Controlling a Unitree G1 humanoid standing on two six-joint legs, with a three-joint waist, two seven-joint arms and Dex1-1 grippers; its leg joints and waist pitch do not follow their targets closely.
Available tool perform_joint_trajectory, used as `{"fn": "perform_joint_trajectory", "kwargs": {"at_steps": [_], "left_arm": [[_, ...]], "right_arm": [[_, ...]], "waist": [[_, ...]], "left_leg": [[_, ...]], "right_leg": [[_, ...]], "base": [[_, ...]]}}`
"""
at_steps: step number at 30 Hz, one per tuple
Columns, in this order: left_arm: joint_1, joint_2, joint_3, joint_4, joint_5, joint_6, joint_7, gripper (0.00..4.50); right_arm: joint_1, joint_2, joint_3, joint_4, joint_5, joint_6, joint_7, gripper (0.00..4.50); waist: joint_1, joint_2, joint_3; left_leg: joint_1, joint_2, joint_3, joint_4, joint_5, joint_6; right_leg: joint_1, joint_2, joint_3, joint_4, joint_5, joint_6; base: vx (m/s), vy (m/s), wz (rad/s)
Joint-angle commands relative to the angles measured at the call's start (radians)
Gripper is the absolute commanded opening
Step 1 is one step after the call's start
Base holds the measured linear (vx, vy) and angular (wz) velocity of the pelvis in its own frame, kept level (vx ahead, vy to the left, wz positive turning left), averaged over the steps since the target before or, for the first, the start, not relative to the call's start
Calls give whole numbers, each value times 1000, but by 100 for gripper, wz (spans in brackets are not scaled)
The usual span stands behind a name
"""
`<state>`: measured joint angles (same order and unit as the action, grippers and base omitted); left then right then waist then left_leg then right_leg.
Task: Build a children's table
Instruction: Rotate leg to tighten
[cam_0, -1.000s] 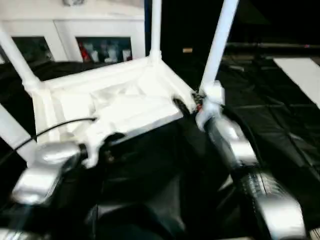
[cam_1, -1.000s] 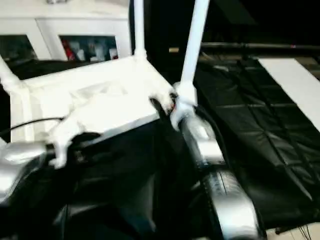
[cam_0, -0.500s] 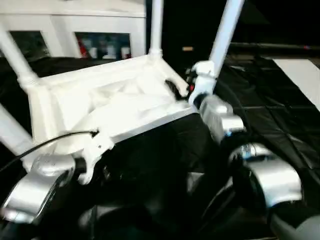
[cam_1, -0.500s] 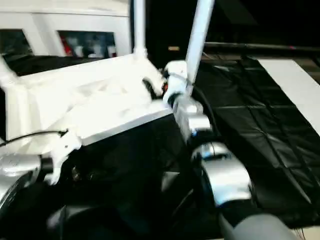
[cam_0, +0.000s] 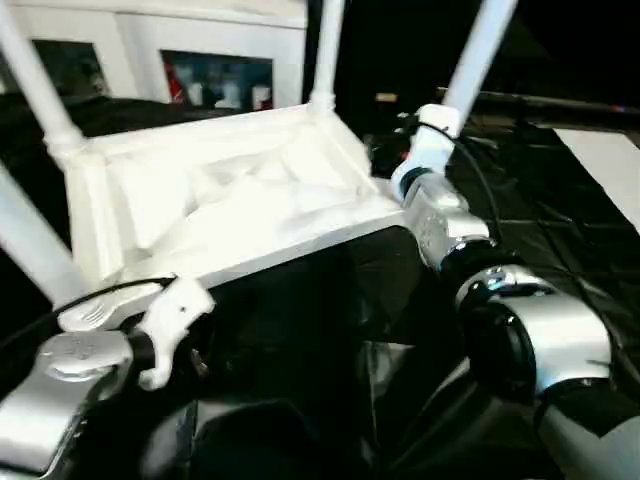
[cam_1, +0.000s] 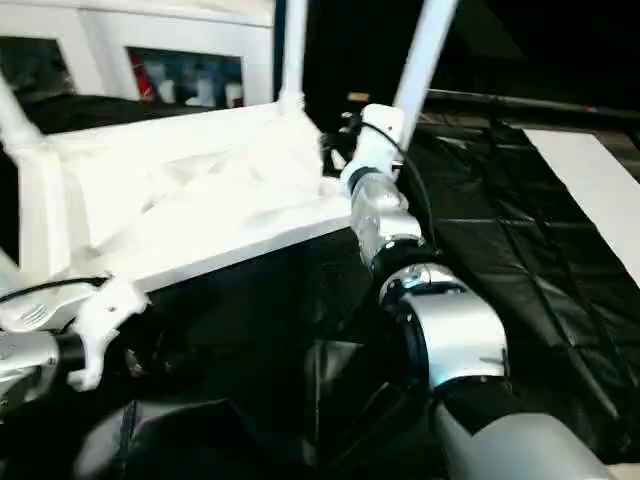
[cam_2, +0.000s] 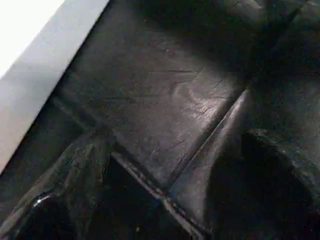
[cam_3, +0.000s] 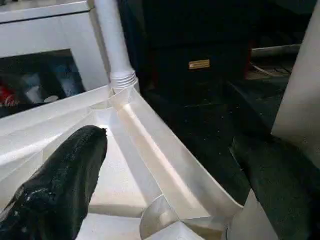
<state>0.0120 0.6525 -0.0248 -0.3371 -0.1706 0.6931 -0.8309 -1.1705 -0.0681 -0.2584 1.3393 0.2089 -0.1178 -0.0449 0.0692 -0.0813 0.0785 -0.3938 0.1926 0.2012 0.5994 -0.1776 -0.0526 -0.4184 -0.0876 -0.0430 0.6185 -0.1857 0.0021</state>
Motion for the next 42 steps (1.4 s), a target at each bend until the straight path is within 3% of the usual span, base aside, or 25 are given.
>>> {"fn": "perform_joint_trajectory", "kwargs": {"at_steps": [1, 7, 9, 12, 15, 20, 22, 24, 25, 26, 28, 29, 32, 35, 37, 38, 39, 40, 41, 42], "left_arm": [[8, -1, 17, -20, 10, 6, 12, 450], [20, 12, 37, -9, 12, -15, 37, 450], [21, 14, 47, -2, 7, -23, 40, 450], [42, 32, 83, 10, -13, -57, 16, 450], [67, 48, 123, 21, -28, -92, -2, 450], [127, 48, 219, -2, -112, -123, -71, 450], [153, 49, 261, -11, -152, -125, -107, 450], [204, 59, 336, -23, -212, -125, -169, 450], [204, 59, 336, -23, -212, -125, -169, 450], [226, 67, 364, -24, -233, -124, -191, 450], [249, 77, 392, -23, -253, -116, -215, 450], [277, 94, 436, -6, -277, -109, -244, 450], [307, 117, 500, 31, -296, -106, -279, 450], [262, 114, 592, 129, -319, -144, -262, 450], [258, 113, 595, 133, -322, -145, -261, 450], [186, 100, 655, 219, -382, -169, -253, 450], [156, 96, 671, 256, -407, -179, -254, 450], [149, 95, 673, 263, -410, -181, -253, 450], [121, 92, 682, 293, -425, -189, -249, 450], [75, 90, 680, 343, -433, -212, -245, 450]], "right_arm": [[-15, -45, -33, 5, 18, -14, -32, 447], [6, -85, -72, 6, 36, -46, -80, 447], [12, -93, -75, 5, 30, -55, -92, 447], [25, -112, -97, -1, 36, -80, -109, 447], [36, -118, -115, -12, 47, -102, -111, 447], [61, -123, -120, -32, 52, -127, -83, 447], [73, -118, -119, -42, 56, -127, -38, 447], [106, -108, -76, -64, 35, -124, 94, 447], [106, -108, -76, -64, 35, -124, 94, 447], [123, -105, -52, -74, 18, -124, 154, 447], [144, -101, -24, -85, -1, -125, 224, 447], [180, -96, 12, -109, -19, -119, 317, 447], [244, -90, 62, -157, -39, -114, 426, 447], [352, -93, 115, -243, -60, -106, 464, 447], [356, -94, 117, -246, -61, -105, 464, 447], [439, -108, 139, -313, -76, -92, 469, 447], [471, -117, 142, -338, -78, -82, 473, 447], [475, -119, 142, -340, -79, -82, 472, 447], [493, -127, 144, -348, -84, -80, 471, 447], [512, -139, 147, -358, -94, -72, 473, 447]], "waist": [[-5, 25, -62], [12, 21, -72], [11, 21, -75], [11, 22, -81], [10, 18, -80], [9, 22, -76], [6, 21, -76], [5, 25, -76], [2, 20, -76], [1, 21, -77], [-1, 20, -75], [-7, 17, -73], [-16, 19, -74], [-16, 19, -74], [-17, 19, -74], [-12, 30, -74], [-9, 37, -75], [-13, 32, -73], [-10, 44, -70], [-12, 37, -70]], "left_leg": [[38, 31, -10, -80, -241, -43], [36, 28, -4, -70, -159, -26], [31, 27, -6, -70, -154, -27], [32, 27, -4, -66, -152, -30], [29, 28, -6, -66, -193, -34], [40, 31, -6, -68, -279, -53], [32, 29, -9, -70, -289, -53], [36, 29, -8, -68, -298, -51], [26, 30, -12, -71, -284, -46], [31, 30, -10, -69, -286, -40], [30, 32, -11, -72, -297, -40], [22, 32, -15, -74, -302, -31], [31, 36, -16, -76, -309, -37], [37, 35, -14, -77, -319, -43], [38, 37, -17, -79, -329, -53], [48, 31, -12, -78, -347, -60], [52, 31, -12, -76, -349, -62], [44, 31, -16, -80, -356, -64], [43, 32, -21, -84, -369, -73], [52, 33, -19, -82, -411, -81]], "right_leg": [[25, -31, 33, -49, -145, -161], [32, -29, 33, -37, -41, -174], [37, -30, 32, -35, -41, -174], [38, -31, 32, -34, -36, -178], [38, -33, 33, -38, -97, -171], [24, -30, 34, -48, -188, -160], [29, -32, 35, -47, -199, -158], [24, -30, 35, -48, -197, -155], [33, -31, 35, -47, -186, -155], [28, -29, 36, -46, -180, -158], [29, -29, 36, -49, -199, -159], [34, -34, 37, -51, -218, -161], [30, -31, 38, -54, -231, -166], [27, -29, 39, -57, -222, -172], [30, -31, 39, -55, -227, -179], [24, -26, 38, -62, -231, -172], [20, -28, 41, -59, -215, -180], [31, -29, 41, -58, -222, -186], [34, -32, 39, -59, -242, -184], [26, -31, 40, -66, -280, -182]], "base": [[0, 0, 0], [0, 0, 0], [0, 0, 0], [0, 0, 0], [0, 0, 0], [0, 0, 0], [0, 0, 0], [0, 0, 0], [0, 0, 0], [0, 0, 0], [0, 0, 0], [0, 0, 0], [0, 0, 0], [0, 0, 0], [0, 0, 0], [0, 0, 0], [0, 0, 0], [0, 0, 0], [0, 0, 0], [0, 0, 0]]}}
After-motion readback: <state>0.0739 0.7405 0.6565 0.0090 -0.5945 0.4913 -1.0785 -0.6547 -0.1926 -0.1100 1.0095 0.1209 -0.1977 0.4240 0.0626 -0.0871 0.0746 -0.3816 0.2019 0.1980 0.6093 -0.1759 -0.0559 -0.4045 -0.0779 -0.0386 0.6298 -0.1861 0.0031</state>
